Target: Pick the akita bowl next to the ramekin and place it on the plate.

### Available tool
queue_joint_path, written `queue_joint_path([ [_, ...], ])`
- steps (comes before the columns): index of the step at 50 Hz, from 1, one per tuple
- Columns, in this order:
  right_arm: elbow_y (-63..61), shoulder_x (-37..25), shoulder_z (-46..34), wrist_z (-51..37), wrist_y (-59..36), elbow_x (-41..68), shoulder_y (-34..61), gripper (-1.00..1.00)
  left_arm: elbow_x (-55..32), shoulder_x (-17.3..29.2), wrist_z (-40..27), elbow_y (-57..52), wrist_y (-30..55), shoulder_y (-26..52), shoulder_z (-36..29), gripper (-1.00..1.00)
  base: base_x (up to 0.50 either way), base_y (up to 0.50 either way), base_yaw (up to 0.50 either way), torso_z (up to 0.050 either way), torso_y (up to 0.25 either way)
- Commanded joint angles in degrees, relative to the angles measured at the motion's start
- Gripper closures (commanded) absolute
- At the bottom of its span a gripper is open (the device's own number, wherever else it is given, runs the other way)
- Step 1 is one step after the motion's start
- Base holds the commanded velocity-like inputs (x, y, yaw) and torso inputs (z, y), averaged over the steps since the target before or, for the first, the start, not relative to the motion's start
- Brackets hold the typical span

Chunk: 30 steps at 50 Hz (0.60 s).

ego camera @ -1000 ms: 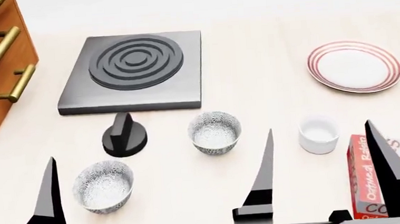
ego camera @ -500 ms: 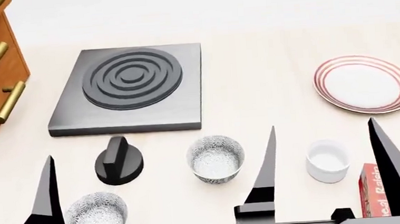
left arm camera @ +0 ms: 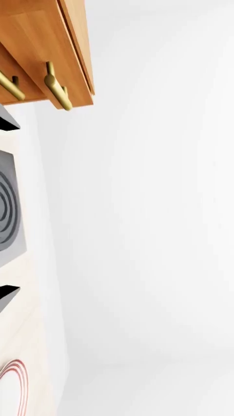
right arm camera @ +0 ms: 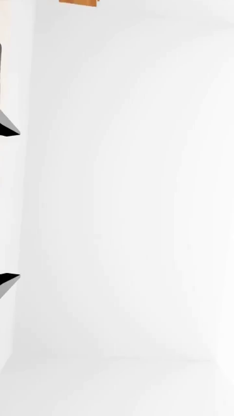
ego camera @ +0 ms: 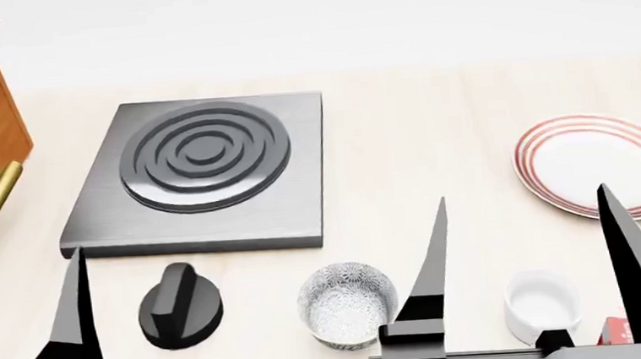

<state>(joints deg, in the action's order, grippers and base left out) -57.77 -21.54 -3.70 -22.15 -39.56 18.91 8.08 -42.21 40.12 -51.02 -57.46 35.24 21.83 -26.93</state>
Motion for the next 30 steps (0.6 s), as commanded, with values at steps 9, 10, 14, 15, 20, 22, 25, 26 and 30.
queue_joint_path([
  [9, 0.95, -0.88, -0.09, -0.86, 1.65, 1.05, -0.14, -1.0, -0.41, -0.31, 0.54, -0.18, -0.93, 0.38, 0.55, -1.0, 0.22, 0.0, 0.0, 0.0, 0.0],
  [10, 1.05, -0.95, -0.14, -0.9, 1.83, 1.09, -0.23, -1.0, -0.39, -0.23, 0.55, -0.11, -1.05, 0.35, 0.56, -1.0, 0.21, 0.0, 0.0, 0.0, 0.0],
  [14, 1.13, -1.34, -0.34, -1.22, 2.01, 1.18, -0.3, -1.0, -0.26, 0.07, 0.45, -0.14, -1.35, 0.14, 0.35, -1.0, 0.22, 0.0, 0.0, 0.0, 0.0],
  [15, 1.12, -1.46, -0.42, -1.29, 1.97, 1.22, -0.2, -1.0, -0.26, 0.1, 0.44, -0.05, -1.44, 0.12, 0.33, -1.0, 0.21, 0.0, 0.0, 0.0, 0.0],
  [20, 1.28, -1.84, -0.44, -1.62, 2.05, 1.68, -0.03, -1.0, -0.34, 0.16, 0.29, 0.03, -1.49, 0.41, 0.0, -1.0, 0.22, 0.0, 0.0, 0.0, 0.0],
  [22, 1.19, -1.94, -0.48, -1.85, 1.83, 1.95, 0.25, -1.0, -0.53, 0.25, 0.22, 0.12, -1.58, 0.56, 0.07, -1.0, 0.22, 0.0, 0.0, 0.0, 0.0],
  [25, 1.43, -2.02, -0.69, -2.05, 2.24, 2.03, 0.18, -1.0, -1.08, 0.45, 0.01, 0.09, -1.57, 0.84, 0.27, -1.0, 0.22, 0.0, 0.0, 0.0, 0.0],
  [26, 1.56, -2.05, -0.78, -2.09, 2.32, 2.07, 0.16, -1.0, -1.1, 0.46, -0.01, 0.11, -1.53, 0.95, 0.18, -1.0, 0.22, 0.0, 0.0, 0.0, 0.0],
  [30, 1.44, -2.33, -0.92, -2.51, 2.01, 2.32, 0.62, -1.0, -1.06, 0.27, 0.06, 0.59, -1.69, 1.11, -0.16, -1.0, 0.22, 0.0, 0.0, 0.0, 0.0],
])
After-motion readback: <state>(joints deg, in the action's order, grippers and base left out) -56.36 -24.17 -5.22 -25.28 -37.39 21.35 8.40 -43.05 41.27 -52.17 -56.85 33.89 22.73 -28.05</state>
